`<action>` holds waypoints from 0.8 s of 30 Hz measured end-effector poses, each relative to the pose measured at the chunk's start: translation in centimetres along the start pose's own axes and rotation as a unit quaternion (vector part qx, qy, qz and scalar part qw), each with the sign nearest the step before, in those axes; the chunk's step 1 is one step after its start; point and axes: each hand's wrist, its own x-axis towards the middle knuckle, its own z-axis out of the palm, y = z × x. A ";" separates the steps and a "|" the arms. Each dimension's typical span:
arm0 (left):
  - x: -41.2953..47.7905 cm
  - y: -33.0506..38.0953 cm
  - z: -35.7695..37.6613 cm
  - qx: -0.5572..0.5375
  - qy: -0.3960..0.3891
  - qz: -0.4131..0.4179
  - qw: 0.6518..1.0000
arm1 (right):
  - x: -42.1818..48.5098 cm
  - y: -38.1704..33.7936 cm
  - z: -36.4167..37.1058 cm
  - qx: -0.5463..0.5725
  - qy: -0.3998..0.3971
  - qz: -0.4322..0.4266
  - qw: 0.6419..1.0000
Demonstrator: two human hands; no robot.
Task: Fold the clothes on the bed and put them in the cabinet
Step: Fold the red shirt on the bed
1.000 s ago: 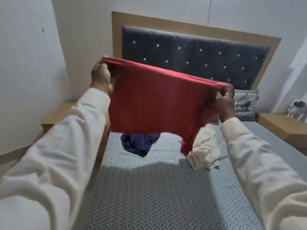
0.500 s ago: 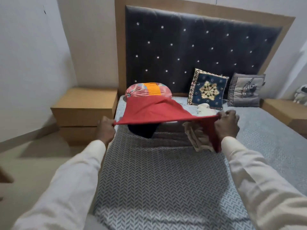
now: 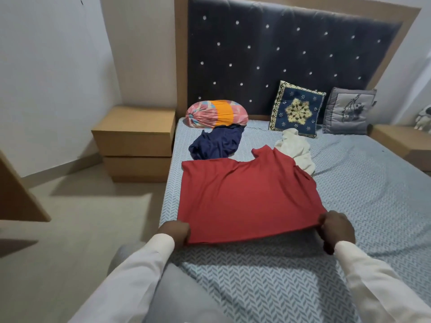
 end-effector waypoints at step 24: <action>-6.8 6.5 3.1 0.045 -0.268 0.015 0.962 | -15.2 7.0 4.8 0.321 -0.070 0.059 0.942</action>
